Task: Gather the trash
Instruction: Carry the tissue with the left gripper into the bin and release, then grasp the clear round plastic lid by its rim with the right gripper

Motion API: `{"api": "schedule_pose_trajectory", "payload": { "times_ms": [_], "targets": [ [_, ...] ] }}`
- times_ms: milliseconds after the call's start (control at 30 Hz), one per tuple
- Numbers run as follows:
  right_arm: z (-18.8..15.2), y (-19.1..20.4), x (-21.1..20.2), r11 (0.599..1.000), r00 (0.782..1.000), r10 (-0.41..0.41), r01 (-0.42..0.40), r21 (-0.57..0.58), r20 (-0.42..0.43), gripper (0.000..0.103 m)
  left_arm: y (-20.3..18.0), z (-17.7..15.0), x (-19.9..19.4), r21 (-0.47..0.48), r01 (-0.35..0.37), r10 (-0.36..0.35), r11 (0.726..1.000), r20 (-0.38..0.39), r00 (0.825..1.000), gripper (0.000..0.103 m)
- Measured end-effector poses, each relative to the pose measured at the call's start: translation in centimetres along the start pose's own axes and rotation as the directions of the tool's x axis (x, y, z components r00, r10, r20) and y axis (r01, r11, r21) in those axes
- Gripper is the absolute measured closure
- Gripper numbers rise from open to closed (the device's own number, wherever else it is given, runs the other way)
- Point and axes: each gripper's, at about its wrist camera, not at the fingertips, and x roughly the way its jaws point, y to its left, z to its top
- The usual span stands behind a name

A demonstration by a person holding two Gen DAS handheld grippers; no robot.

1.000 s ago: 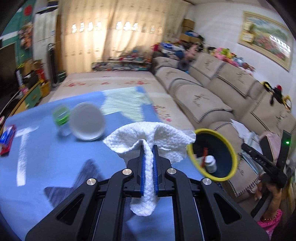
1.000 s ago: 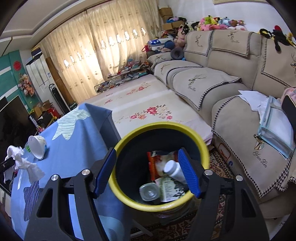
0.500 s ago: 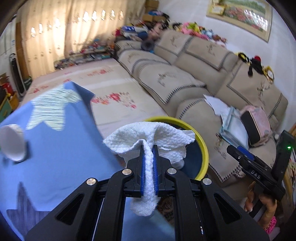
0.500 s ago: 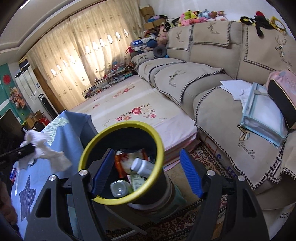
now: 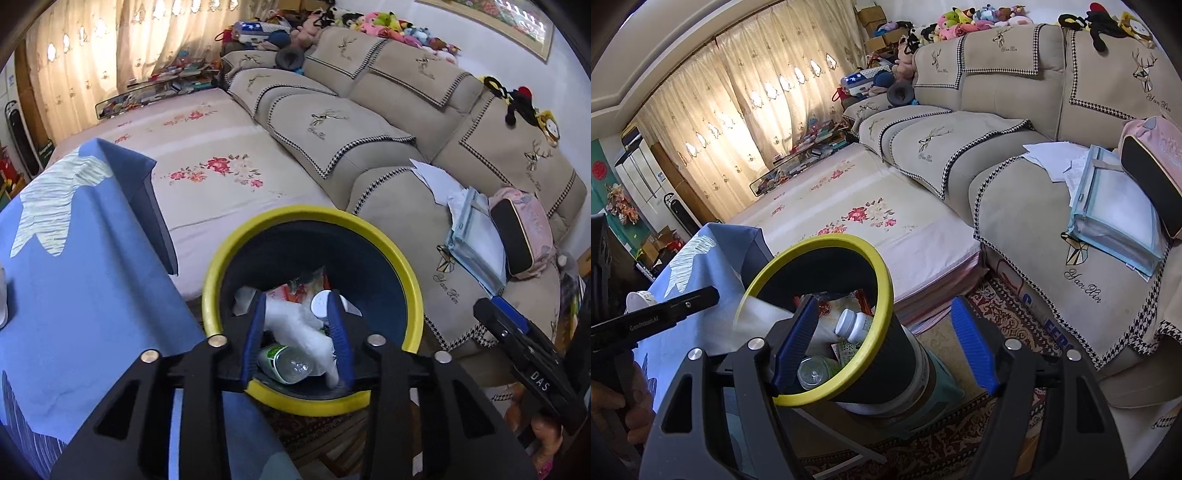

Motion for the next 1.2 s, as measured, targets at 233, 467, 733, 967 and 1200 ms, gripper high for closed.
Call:
{"api": "schedule_pose_trajectory", "payload": {
  "times_ms": [233, 467, 733, 967, 1200],
  "targets": [
    [-0.1, 0.1, -0.1, 1.0, 1.0, 0.003, -0.003, 0.002, 0.0, 0.032, 0.3, -0.2, -3.0, -0.021, 0.026, -0.025, 0.999, 0.041, 0.999, 0.062],
    [-0.2, 2.1, 0.1, 0.999, 1.0, 0.026, -0.026, -0.038, -0.015, 0.031, 3.7, -2.2, -8.9, -0.082, -0.007, 0.018, 0.997, 0.132, 0.991, 0.053],
    [-0.5, 8.6, 0.5, 0.982, 0.992, 0.115, -0.12, -0.148, -0.041, 0.031, 10.7, -7.3, -16.9, -0.205, -0.14, 0.187, 0.969, 0.232, 0.955, 0.03],
    [-1.4, 17.3, 1.6, 0.94, 0.975, 0.203, -0.221, -0.259, -0.093, 0.03, 18.1, -12.4, -22.5, -0.335, -0.212, 0.305, 0.918, 0.255, 0.917, 0.018],
    [-2.6, 26.3, 3.0, 0.881, 0.949, 0.275, -0.314, -0.354, -0.156, 0.03, 24.2, -17.0, -24.9, -0.435, -0.243, 0.367, 0.867, 0.227, 0.902, 0.015]
  ]
}}
